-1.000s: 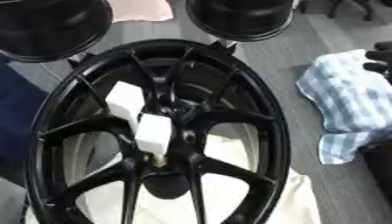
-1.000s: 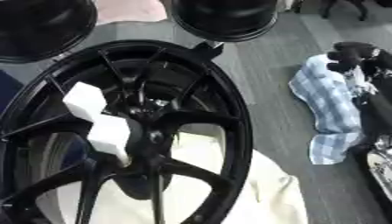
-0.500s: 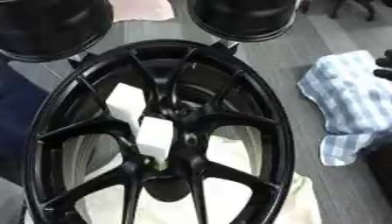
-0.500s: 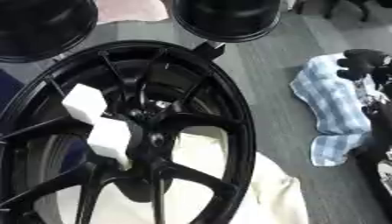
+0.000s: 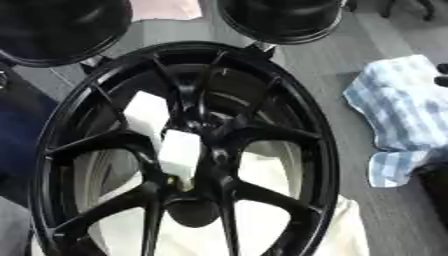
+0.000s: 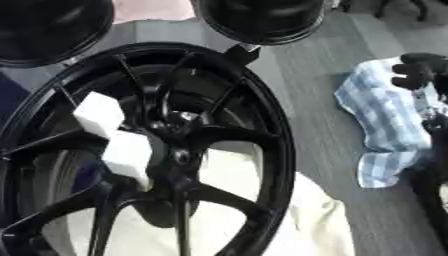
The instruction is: Pull the pin out of the wheel hub.
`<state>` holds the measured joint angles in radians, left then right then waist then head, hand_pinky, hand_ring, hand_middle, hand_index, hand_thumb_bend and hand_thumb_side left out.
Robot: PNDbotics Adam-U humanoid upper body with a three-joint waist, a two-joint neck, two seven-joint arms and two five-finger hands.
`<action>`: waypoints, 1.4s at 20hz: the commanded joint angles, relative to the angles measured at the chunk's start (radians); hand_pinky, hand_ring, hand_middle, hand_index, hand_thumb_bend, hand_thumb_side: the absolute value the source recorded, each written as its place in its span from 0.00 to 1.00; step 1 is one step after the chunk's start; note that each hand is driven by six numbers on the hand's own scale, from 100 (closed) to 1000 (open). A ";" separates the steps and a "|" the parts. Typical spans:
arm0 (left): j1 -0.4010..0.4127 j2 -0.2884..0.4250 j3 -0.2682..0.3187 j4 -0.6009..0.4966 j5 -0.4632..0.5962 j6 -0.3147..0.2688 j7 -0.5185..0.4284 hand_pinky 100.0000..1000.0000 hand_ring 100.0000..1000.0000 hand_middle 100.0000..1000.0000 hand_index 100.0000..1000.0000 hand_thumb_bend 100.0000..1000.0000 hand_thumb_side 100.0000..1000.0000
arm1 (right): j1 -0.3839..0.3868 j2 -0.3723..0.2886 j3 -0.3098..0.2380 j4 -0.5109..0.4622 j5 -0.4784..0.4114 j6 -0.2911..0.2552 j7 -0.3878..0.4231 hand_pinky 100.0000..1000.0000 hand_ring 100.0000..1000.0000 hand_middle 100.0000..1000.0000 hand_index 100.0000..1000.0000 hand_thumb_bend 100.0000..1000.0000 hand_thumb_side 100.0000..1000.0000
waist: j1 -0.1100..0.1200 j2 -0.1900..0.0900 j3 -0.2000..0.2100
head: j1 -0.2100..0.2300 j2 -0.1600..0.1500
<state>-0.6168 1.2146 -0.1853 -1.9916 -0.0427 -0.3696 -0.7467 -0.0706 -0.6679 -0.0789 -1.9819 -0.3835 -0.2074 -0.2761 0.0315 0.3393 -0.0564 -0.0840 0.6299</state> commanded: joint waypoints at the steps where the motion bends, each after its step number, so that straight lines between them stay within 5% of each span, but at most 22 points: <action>1: -0.040 0.002 -0.030 -0.008 -0.001 -0.019 -0.070 0.89 0.87 0.77 0.91 0.43 0.46 | -0.010 -0.037 -0.002 -0.018 -0.011 -0.001 0.007 0.73 0.73 0.67 0.55 0.18 0.38 | 0.002 -0.021 -0.006 | 0.005 -0.016; 10: -0.133 -0.066 -0.097 -0.008 -0.015 0.067 -0.095 0.88 0.89 0.79 0.89 0.44 0.43 | -0.018 -0.037 0.002 -0.018 -0.017 0.005 0.015 0.73 0.73 0.67 0.55 0.17 0.38 | 0.007 -0.022 -0.026 | 0.018 -0.012; 14: -0.169 -0.099 -0.118 -0.008 -0.040 0.174 -0.003 0.87 0.87 0.76 0.85 0.42 0.41 | -0.026 -0.037 0.005 -0.018 -0.022 0.007 0.018 0.73 0.73 0.67 0.55 0.17 0.39 | 0.010 -0.019 -0.040 | 0.032 -0.014; 28: -0.236 -0.167 -0.163 -0.007 -0.046 0.415 0.076 0.87 0.85 0.74 0.86 0.34 0.39 | -0.048 -0.027 0.011 -0.018 -0.027 0.012 0.027 0.73 0.73 0.67 0.55 0.16 0.39 | 0.017 0.008 -0.096 | 0.069 -0.038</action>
<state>-0.8343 1.0352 -0.3530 -1.9913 -0.0928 0.0284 -0.6785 -0.1111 -0.6735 -0.0611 -1.9819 -0.4076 -0.1927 -0.2532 0.0516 0.3615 -0.1530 -0.0195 0.6082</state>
